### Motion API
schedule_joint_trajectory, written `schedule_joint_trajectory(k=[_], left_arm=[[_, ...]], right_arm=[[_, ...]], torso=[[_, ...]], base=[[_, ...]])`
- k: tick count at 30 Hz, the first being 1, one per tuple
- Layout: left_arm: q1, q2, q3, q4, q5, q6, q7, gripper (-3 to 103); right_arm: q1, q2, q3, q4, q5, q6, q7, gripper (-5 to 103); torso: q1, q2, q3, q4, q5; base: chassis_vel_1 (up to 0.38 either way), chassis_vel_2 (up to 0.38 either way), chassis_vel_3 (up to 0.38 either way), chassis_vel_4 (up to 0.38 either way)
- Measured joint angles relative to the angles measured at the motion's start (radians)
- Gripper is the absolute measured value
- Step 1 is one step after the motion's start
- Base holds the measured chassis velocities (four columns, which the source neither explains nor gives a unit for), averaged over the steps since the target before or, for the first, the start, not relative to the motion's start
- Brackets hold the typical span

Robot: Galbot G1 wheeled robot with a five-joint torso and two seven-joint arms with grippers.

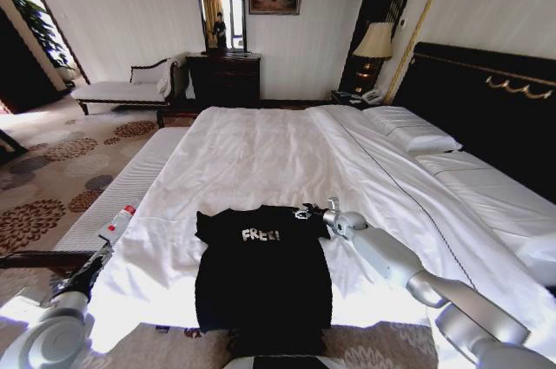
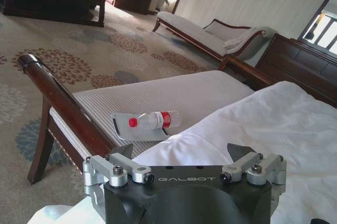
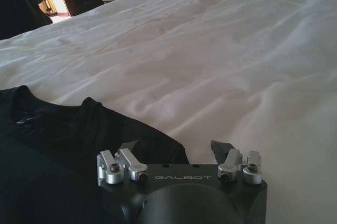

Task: Fold the clothes on the bed.

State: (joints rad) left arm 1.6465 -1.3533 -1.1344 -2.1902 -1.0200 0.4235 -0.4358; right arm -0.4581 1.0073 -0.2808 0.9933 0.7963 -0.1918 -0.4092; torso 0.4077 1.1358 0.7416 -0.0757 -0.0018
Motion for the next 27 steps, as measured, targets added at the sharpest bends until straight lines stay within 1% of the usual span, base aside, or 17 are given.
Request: schedule_joint_trajectory(k=[3,4,6,8,9,11,15,16,17,18,20,21,22,27], left_arm=[[0.000,-0.005,0.004,-0.001,0.002,0.000,-0.001,100],[0.000,-0.005,0.004,-0.001,0.002,0.000,-0.001,100],[0.000,-0.010,0.007,-0.001,0.005,-0.001,-0.001,100],[0.000,-0.013,0.009,-0.001,0.006,-0.001,-0.001,100],[0.001,-0.016,0.012,-0.001,0.009,-0.001,-0.001,100],[0.001,-0.018,0.014,-0.001,0.011,-0.001,-0.001,100],[0.003,-0.021,0.017,-0.004,0.016,-0.002,-0.002,100],[0.003,-0.021,0.017,-0.004,0.016,-0.002,-0.002,100],[0.003,-0.021,0.017,-0.005,0.016,-0.002,-0.002,100],[0.002,-0.021,0.017,-0.006,0.016,-0.002,-0.003,100],[0.002,-0.021,0.019,-0.009,0.017,-0.002,-0.003,100],[0.002,-0.021,0.019,-0.009,0.017,-0.002,-0.003,100],[0.001,-0.021,0.020,-0.010,0.017,-0.002,-0.004,100],[0.001,-0.023,0.022,-0.014,0.018,-0.002,-0.004,100]], right_arm=[[-0.007,-0.004,0.009,-0.001,-0.031,0.000,-0.024,62],[-0.007,-0.004,0.009,-0.001,-0.031,0.000,-0.024,62],[-0.012,-0.005,0.014,-0.003,-0.055,0.004,-0.036,51],[-0.013,-0.005,0.016,-0.005,-0.062,0.006,-0.037,51],[-0.015,-0.004,0.020,-0.009,-0.073,0.013,-0.037,41],[-0.016,-0.002,0.022,-0.011,-0.080,0.019,-0.037,41],[-0.019,0.001,0.029,-0.015,-0.092,0.037,-0.035,19],[-0.019,0.001,0.029,-0.015,-0.092,0.037,-0.035,19],[-0.019,0.001,0.030,-0.015,-0.096,0.042,-0.034,14],[-0.019,0.001,0.032,-0.015,-0.098,0.046,-0.034,14],[-0.020,0.001,0.035,-0.013,-0.102,0.055,-0.034,3],[-0.020,0.001,0.035,-0.013,-0.102,0.055,-0.034,3],[-0.020,0.001,0.037,-0.011,-0.103,0.061,-0.034,1],[-0.020,0.000,0.040,-0.005,-0.104,0.069,-0.037,0]], torso=[[0.000,0.000,0.000,0.0000,0.0000],[0.000,0.000,0.000,0.0000,0.0000],[0.000,0.000,0.000,0.0000,0.0000],[0.000,0.000,0.000,0.0000,0.0000],[0.000,0.000,0.000,0.0000,0.0000],[0.000,0.000,0.000,0.0000,0.0001],[0.000,0.000,0.000,0.0000,0.0001],[0.000,0.000,0.000,0.0000,0.0001],[0.000,0.000,0.000,0.0000,0.0000],[0.000,0.000,0.000,0.0001,0.0000],[0.000,0.000,0.000,0.0000,0.0001],[0.000,0.000,0.000,0.0000,0.0001],[0.000,0.000,0.000,0.0000,0.0000],[0.000,0.000,0.000,0.0000,0.0001]], base=[[0.000,0.000,0.000,0.000],[0.000,0.000,0.000,0.000],[0.000,0.000,0.000,0.000],[0.000,0.000,0.000,0.000],[0.000,0.000,0.000,0.000],[0.000,0.000,0.000,0.000],[0.000,0.000,0.000,0.000],[0.000,0.000,0.000,0.000],[0.000,0.000,0.000,0.000],[0.000,0.000,0.000,0.000],[0.000,0.000,0.000,0.000],[0.000,0.000,0.000,0.000],[0.000,0.000,0.000,0.000],[0.000,0.000,0.000,0.000]])
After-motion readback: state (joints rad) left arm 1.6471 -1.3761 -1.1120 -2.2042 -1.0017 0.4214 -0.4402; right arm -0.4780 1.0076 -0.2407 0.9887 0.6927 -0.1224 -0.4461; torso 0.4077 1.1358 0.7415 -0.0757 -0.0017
